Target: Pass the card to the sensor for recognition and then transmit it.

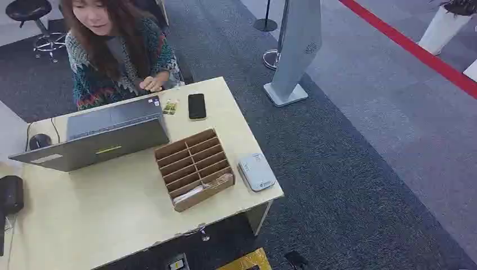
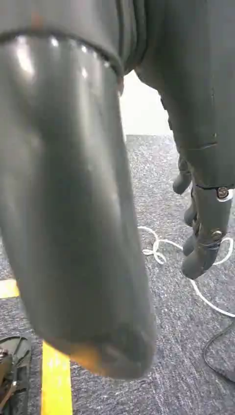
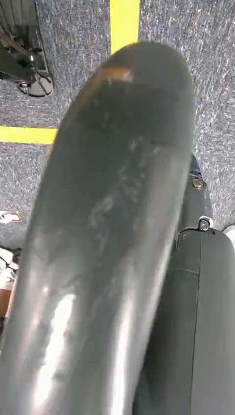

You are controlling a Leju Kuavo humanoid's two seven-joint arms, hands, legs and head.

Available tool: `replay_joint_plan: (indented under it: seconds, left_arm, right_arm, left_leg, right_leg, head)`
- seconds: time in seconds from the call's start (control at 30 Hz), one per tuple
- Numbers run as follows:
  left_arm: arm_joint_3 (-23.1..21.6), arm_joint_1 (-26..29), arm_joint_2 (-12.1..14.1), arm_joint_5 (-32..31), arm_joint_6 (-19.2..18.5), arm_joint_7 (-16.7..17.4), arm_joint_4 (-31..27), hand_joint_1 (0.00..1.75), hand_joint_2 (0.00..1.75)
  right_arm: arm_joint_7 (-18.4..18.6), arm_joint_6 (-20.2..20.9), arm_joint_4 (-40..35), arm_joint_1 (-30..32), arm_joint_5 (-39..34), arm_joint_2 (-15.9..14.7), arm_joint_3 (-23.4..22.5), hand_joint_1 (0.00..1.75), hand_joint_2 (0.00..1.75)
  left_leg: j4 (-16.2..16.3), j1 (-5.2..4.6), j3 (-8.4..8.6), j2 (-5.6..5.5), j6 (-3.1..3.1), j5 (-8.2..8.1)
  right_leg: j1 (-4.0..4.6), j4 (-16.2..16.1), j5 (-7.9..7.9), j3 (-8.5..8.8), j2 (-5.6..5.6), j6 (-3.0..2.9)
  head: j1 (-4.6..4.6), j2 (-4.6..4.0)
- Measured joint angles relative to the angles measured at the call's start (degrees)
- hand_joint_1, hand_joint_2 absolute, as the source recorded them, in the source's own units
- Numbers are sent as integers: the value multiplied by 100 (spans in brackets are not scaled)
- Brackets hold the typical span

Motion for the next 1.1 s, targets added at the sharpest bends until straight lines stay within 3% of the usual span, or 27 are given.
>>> replay_joint_plan:
  seconds: [0.17,0.47,0.5,0.6,0.87,1.0,1.1]
  left_arm:
    - [0,0,-11,7,15,0,0,0,0]
    - [0,0,-22,28,22,-20,0,0,0]
    - [0,0,-28,46,20,-24,0,0,0]
    - [0,0,-44,63,22,-37,0,0,0]
    - [0,1,-55,194,101,-210,0,0,0]
    - [2,2,-55,302,144,-304,0,0,0]
    - [7,3,-59,365,166,-350,0,0,0]
  right_arm:
    - [22,20,0,-13,-2,-9,0,0,0]
    - [-372,-236,0,-89,-958,-125,-153,0,0]
    - [-432,-293,0,-93,-1073,-140,-223,0,175]
    - [-721,-511,0,-112,-1418,-199,-385,0,175]
    - [-2439,-1409,-81,-365,-2992,-616,-1593,0,175]
    - [-2961,-1741,-400,-591,-3220,-1036,-2248,0,175]
    - [-3364,-1919,-684,-952,-2810,-1395,-2770,0,175]
  left_leg:
    - [0,0,0,0,0,0]
    - [0,-2,0,0,0,0]
    - [0,-2,0,0,0,0]
    - [0,-2,0,0,0,0]
    - [1,-10,0,0,6,4]
    - [1,-17,-1,0,10,6]
    - [1,-34,-3,2,18,12]
  right_leg:
    - [0,0,0,0,0,0]
    - [-2,0,0,0,0,0]
    - [-2,0,0,1,0,0]
    - [-2,0,0,1,0,0]
    - [-10,0,2,4,0,2]
    - [-17,0,11,3,-1,15]
    - [-35,3,19,-5,2,21]
  head:
    - [0,0]
    - [0,0]
    - [0,2]
    - [0,0]
    - [0,0]
    - [2,2]
    - [2,2]
